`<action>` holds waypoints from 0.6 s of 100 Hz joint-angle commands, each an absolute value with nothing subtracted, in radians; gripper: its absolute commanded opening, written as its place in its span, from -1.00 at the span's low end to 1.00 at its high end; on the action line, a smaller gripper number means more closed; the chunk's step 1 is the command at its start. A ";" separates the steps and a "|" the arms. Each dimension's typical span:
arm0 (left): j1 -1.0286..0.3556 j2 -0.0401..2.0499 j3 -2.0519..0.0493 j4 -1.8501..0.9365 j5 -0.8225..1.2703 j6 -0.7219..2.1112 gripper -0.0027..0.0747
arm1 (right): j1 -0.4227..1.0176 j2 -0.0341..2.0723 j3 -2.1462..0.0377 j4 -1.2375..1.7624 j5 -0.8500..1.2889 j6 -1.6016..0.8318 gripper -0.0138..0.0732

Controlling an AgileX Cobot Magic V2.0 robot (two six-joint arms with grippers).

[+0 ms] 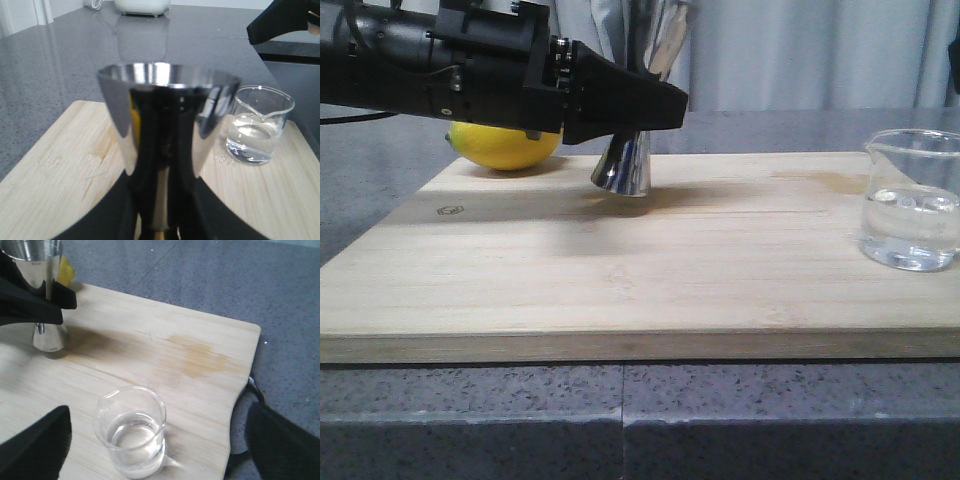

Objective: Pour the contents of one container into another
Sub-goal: 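Reach the right gripper to the glass beaker and grasp it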

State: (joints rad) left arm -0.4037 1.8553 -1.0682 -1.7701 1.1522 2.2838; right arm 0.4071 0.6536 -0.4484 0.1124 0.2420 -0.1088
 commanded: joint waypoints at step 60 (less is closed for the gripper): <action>-0.414 1.810 -1.097 -1.851 1.260 2.280 -0.98 | 0.513 0.658 -0.276 0.129 -0.192 -0.123 0.79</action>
